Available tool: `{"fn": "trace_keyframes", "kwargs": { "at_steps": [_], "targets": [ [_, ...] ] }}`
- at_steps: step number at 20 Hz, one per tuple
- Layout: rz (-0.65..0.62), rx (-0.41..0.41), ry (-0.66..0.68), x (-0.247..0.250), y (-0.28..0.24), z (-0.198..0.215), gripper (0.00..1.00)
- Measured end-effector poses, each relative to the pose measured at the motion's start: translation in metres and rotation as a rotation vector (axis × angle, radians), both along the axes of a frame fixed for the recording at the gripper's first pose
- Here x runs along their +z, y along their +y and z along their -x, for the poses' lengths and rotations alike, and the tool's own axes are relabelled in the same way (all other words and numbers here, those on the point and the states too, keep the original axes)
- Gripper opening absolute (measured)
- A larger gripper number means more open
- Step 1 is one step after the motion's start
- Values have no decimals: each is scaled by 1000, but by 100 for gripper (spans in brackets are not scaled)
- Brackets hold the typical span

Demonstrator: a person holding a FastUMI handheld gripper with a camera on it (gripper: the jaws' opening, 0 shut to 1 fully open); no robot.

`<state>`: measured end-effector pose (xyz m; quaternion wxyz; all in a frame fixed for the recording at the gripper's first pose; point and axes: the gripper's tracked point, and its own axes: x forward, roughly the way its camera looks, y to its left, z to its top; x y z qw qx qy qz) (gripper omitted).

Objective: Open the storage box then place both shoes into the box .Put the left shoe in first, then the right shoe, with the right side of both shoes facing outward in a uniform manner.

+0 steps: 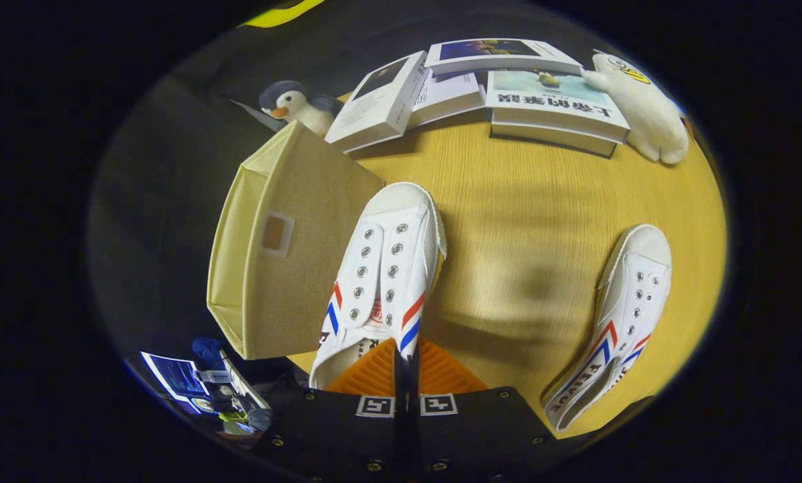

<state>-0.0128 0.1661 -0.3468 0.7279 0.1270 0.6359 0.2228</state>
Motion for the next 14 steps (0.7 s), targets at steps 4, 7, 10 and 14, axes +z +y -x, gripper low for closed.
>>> {"fn": "trace_keyframes", "kwargs": {
  "at_steps": [4, 7, 10, 14],
  "targets": [
    [-1, 12, -40, 45, 1, -3, 0],
    [2, 34, -90, 80, 9, -10, 0],
    [-18, 65, -147, 113, 27, -21, 0],
    [-54, 131, -188, 140, 65, -35, 0]
  ]
}}
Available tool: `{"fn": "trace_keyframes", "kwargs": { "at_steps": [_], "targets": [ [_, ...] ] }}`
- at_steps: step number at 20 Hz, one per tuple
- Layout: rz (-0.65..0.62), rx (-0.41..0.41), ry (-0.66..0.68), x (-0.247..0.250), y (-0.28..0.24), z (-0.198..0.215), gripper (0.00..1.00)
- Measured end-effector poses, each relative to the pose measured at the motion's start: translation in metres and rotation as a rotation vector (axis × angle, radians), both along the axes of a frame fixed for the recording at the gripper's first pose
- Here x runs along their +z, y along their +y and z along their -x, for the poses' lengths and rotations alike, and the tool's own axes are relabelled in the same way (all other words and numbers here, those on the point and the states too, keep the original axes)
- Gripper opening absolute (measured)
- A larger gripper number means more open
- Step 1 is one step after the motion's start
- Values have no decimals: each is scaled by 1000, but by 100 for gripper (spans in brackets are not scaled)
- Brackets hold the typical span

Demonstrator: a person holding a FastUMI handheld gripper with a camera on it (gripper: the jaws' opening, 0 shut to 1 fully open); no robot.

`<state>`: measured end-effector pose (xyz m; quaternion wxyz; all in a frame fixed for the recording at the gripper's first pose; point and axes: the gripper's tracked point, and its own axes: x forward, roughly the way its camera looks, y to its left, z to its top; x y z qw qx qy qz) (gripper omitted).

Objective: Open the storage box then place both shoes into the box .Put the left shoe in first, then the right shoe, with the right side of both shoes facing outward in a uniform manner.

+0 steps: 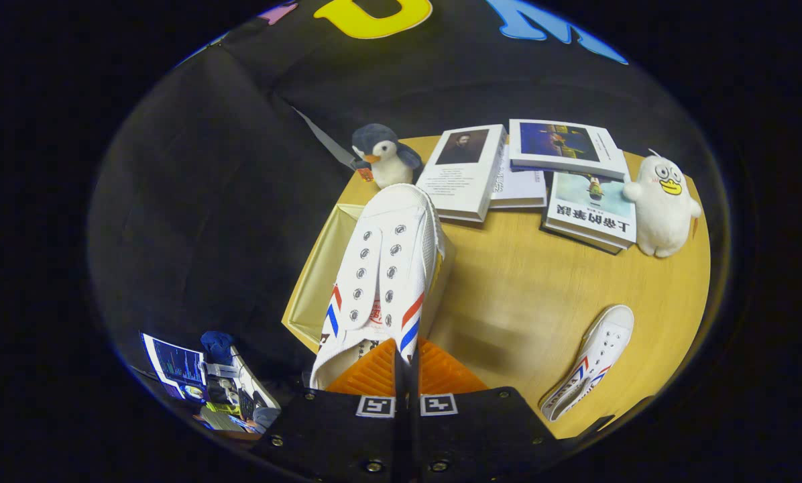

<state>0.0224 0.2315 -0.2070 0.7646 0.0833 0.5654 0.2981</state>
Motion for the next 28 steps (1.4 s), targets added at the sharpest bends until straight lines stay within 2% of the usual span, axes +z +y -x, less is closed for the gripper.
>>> {"fn": "trace_keyframes", "kwargs": {
  "at_steps": [4, 8, 16, 17, 18, 21, 28],
  "targets": [
    [17, 80, -12, 0, 44, -9, 0],
    [74, 163, -4, -19, 81, -9, 0],
    [157, 214, 14, -52, 119, -9, 0],
    [149, 200, -3, -56, 127, -10, 16],
    [130, 186, -19, -51, 132, -17, 22],
    [122, 175, -46, -40, 131, -26, 78],
    [103, 123, -59, -24, 103, -24, 78]
  ]
}}
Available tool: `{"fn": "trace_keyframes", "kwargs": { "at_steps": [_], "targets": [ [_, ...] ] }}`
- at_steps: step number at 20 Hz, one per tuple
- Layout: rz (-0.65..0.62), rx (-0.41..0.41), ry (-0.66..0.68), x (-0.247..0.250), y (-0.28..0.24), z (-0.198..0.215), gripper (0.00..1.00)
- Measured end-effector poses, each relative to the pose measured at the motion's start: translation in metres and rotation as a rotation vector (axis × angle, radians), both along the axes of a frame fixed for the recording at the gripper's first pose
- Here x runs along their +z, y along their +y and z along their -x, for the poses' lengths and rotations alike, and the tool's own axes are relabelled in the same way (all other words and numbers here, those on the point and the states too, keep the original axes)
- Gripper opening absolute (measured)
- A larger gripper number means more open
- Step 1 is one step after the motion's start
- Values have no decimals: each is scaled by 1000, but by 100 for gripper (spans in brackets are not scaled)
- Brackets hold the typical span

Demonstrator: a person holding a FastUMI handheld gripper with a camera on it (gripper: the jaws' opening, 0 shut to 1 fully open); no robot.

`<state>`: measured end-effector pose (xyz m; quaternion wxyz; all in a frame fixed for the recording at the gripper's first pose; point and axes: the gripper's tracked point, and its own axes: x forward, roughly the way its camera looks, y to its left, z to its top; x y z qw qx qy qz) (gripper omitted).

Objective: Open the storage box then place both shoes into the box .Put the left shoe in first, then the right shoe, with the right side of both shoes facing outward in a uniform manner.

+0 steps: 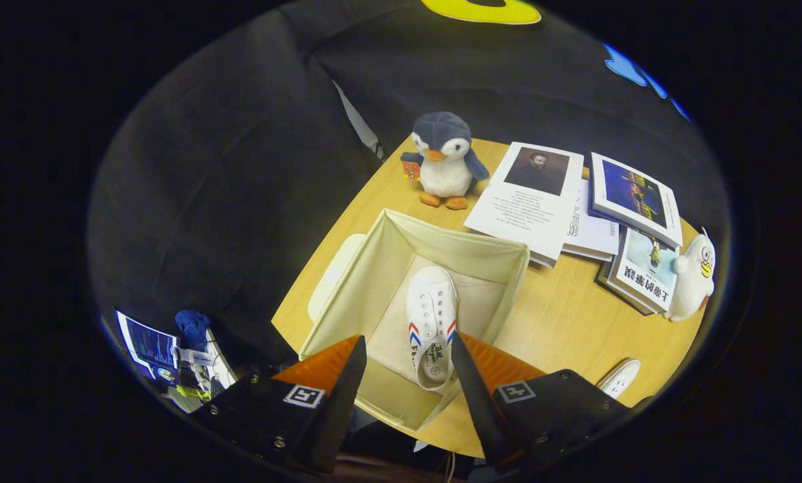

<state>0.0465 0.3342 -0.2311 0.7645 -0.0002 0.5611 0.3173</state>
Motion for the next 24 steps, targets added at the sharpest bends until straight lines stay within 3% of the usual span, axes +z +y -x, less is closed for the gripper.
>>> {"fn": "trace_keyframes", "kwargs": {
  "at_steps": [10, 24],
  "targets": [
    [-38, -134, 0, 19, -77, 2, 78],
    [1, -394, 65, -19, -230, 21, 78]
  ]
}}
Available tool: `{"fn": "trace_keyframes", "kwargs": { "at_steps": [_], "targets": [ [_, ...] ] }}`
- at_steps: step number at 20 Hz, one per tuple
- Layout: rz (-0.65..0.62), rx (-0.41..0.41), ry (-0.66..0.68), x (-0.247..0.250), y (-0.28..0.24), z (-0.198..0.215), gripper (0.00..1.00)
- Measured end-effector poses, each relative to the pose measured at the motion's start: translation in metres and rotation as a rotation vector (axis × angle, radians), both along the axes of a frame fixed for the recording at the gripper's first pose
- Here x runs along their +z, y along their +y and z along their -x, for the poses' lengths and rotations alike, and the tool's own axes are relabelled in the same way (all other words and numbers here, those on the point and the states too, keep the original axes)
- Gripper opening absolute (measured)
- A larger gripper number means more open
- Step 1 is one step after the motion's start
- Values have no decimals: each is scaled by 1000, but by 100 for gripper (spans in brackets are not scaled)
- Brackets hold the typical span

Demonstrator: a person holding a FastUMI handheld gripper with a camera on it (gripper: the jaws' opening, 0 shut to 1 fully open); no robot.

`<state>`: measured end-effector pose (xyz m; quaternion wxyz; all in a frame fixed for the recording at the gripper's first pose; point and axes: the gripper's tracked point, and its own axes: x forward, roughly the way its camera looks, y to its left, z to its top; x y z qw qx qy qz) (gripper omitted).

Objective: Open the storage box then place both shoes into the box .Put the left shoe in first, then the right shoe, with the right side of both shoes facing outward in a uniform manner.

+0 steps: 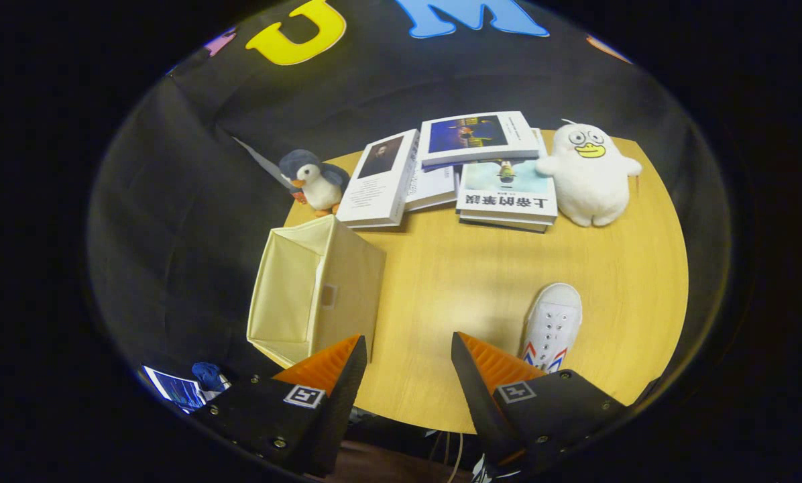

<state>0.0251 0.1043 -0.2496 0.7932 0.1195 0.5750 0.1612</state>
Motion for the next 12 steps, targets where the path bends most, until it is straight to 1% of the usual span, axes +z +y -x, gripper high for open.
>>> {"fn": "trace_keyframes", "kwargs": {
  "at_steps": [6, 12],
  "targets": [
    [79, -57, 80, -41, -67, 26, 78],
    [116, -119, 162, -82, -110, 49, 78]
  ]
}}
